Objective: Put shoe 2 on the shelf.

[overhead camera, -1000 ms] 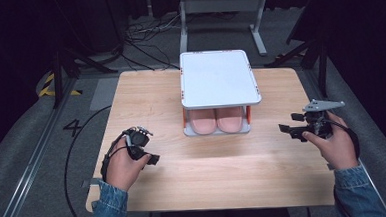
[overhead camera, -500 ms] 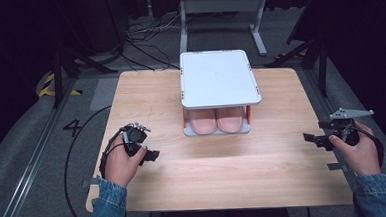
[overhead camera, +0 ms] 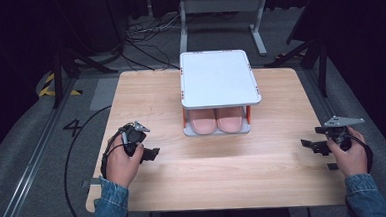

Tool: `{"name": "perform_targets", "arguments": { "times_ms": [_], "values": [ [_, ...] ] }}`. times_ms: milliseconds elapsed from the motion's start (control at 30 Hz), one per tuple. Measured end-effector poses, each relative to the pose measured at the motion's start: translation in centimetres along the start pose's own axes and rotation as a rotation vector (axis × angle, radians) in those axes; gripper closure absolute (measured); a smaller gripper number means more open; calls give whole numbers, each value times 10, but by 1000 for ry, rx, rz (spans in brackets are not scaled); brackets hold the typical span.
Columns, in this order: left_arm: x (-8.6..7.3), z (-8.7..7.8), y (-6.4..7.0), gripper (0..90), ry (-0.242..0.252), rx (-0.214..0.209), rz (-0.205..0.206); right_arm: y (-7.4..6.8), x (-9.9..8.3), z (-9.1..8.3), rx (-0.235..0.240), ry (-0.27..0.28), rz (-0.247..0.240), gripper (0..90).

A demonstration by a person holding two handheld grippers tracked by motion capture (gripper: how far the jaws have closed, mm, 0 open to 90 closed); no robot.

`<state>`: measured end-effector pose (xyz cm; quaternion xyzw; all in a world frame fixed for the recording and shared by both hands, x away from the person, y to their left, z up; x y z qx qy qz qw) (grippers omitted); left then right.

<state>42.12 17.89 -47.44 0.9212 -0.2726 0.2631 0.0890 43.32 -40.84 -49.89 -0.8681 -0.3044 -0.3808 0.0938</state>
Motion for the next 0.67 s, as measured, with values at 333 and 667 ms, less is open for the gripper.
{"name": "perform_targets", "arguments": {
  "times_ms": [333,667],
  "values": [
    [-4,12,8,174,-54,-23,-21,-10,-6,20,5,-15,-48,159],
    [-6,15,10,173,-75,-39,-32,-18,-4,34,11,-13,3,147]
  ]
}}
Point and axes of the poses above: each handheld gripper's, and its own axes: z roughly forward along the jaws, x roughly out of its top, y roughly to its right, the point moved 6 cm from there along z, roughly forward along the jaws, and after that the axes turned 5 degrees about -z, right-handed, at the moved point
